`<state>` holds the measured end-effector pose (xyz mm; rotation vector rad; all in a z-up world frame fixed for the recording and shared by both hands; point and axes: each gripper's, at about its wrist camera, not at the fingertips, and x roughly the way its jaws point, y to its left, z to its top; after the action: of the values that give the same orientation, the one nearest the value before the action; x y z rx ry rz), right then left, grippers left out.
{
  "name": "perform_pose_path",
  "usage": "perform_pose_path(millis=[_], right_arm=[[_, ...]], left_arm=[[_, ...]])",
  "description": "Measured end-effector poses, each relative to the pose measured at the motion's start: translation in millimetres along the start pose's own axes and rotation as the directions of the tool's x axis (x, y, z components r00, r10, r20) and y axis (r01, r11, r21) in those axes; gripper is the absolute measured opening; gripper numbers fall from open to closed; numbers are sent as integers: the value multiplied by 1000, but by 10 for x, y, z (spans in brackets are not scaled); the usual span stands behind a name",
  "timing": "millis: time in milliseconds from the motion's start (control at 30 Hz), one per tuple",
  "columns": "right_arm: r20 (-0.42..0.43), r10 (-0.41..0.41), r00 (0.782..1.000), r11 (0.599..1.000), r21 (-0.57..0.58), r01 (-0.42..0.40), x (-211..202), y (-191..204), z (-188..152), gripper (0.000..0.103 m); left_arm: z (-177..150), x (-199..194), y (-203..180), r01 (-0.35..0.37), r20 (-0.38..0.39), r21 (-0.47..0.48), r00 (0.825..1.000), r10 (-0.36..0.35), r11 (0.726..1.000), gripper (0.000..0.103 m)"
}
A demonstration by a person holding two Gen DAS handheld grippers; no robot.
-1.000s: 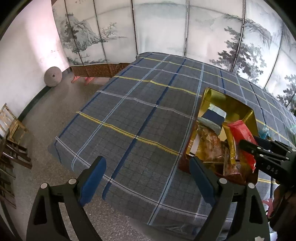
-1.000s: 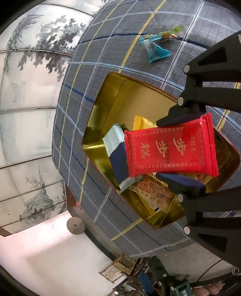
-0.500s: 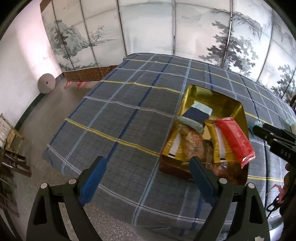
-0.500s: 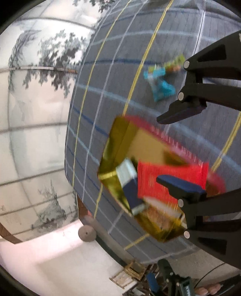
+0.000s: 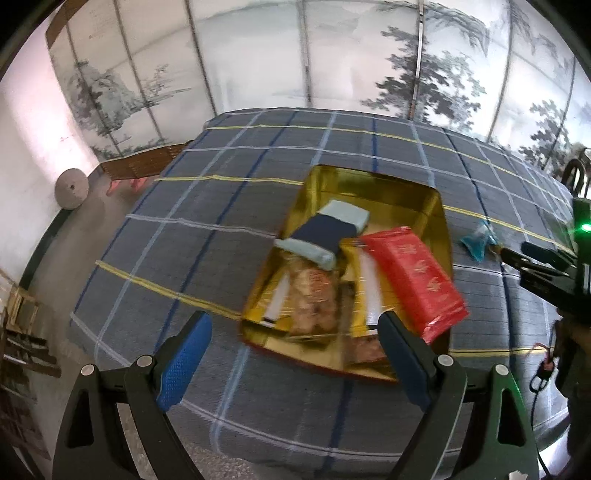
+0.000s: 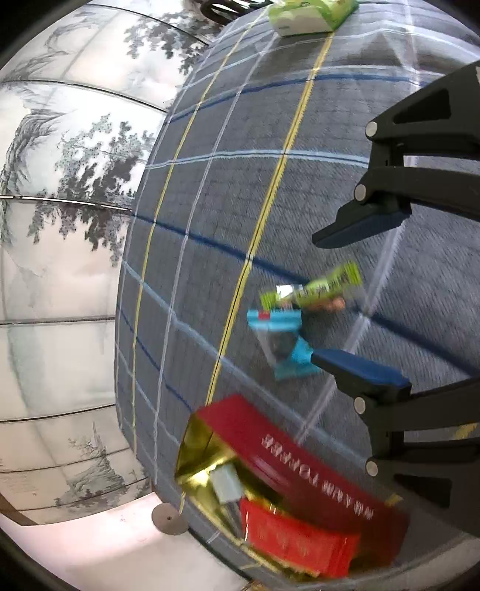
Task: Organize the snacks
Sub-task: 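Close the right gripper on the green snack stick while the left gripper moves to the blue candy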
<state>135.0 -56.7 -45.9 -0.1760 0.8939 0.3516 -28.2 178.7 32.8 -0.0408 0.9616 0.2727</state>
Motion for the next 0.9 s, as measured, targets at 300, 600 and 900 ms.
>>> perform_pose_path(millis=[300,600,900], right_arm=[[-27,39,999,999,-13,-39,290,-71,20,43],[2,44,999,997,-56,-44,299,-91,12,23],[11,-41,999,999,-7,41,269,-644,-37,22]], left_arm=[[127,43,-409,20,0,66,1000,-20,998,90],[224,120,-846,36,4,144,999,-37,989,90],[344,191,-1327,80,27,214,996,-87,974,90]])
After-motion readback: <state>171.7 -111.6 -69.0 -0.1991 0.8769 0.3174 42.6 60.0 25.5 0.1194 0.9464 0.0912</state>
